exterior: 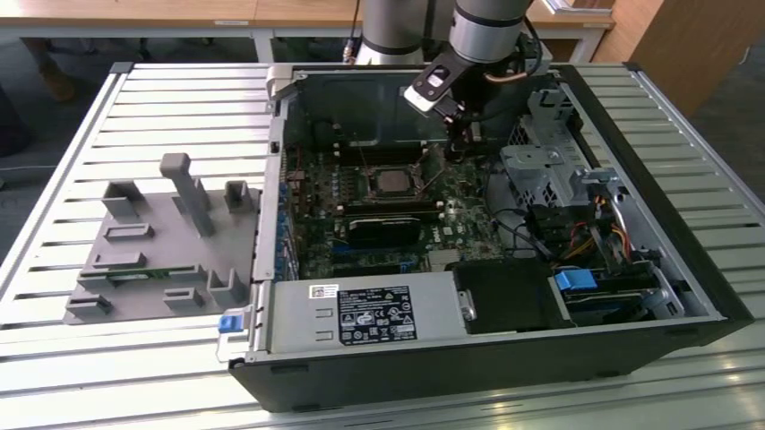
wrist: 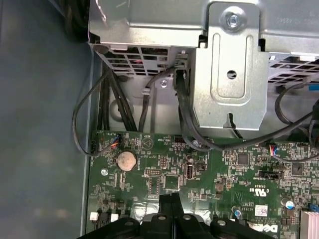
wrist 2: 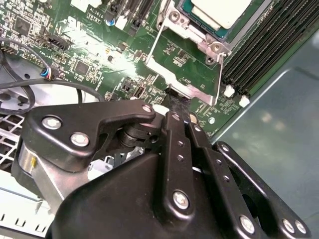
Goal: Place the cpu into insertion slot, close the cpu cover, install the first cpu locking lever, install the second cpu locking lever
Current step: 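Close the cpu cover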
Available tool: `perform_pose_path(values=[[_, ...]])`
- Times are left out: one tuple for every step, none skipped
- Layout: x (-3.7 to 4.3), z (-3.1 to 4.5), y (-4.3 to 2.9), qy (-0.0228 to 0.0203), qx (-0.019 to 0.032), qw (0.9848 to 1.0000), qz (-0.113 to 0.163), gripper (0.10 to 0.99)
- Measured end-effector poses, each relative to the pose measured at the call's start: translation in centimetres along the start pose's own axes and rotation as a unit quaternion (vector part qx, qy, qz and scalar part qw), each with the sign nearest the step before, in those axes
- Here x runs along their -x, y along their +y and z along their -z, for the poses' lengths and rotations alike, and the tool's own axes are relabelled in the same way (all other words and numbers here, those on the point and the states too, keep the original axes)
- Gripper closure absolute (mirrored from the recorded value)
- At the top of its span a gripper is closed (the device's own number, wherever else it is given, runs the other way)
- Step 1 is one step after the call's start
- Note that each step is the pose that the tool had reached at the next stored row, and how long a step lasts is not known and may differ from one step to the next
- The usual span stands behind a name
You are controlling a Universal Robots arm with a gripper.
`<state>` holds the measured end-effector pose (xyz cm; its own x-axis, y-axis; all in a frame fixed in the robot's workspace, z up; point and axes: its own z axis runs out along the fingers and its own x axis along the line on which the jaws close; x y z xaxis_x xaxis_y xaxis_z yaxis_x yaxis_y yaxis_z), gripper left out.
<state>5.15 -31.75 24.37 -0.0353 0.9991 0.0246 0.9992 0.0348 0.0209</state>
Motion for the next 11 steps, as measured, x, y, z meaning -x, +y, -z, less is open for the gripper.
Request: perform_pose_path(values=[[0.0, 0.0, -0.06, 0.0, 0.0, 1.0, 0.0, 0.98], [-0.01, 0.0, -0.12, 0.0, 0.0, 1.0, 0.0, 0.98], [-0.01, 0.0, -0.18, 0.0, 0.0, 1.0, 0.0, 0.98], [-0.01, 0.0, -0.25, 0.0, 0.0, 1.0, 0.0, 0.98], [-0.01, 0.01, -0.32, 0.0, 0.0, 1.0, 0.0, 0.98], [-0.01, 0.01, -0.39, 0.0, 0.0, 1.0, 0.0, 0.98], [-0.01, 0.01, -0.45, 0.0, 0.0, 1.0, 0.0, 0.98], [-0.02, 0.01, -0.49, 0.0, 0.0, 1.0, 0.0, 0.98], [-0.02, 0.01, -0.54, 0.0, 0.0, 1.0, 0.0, 0.98], [-0.02, 0.01, -0.59, 0.0, 0.0, 1.0, 0.0, 0.98], [-0.02, 0.01, -0.65, 0.0, 0.0, 1.0, 0.0, 0.98]])
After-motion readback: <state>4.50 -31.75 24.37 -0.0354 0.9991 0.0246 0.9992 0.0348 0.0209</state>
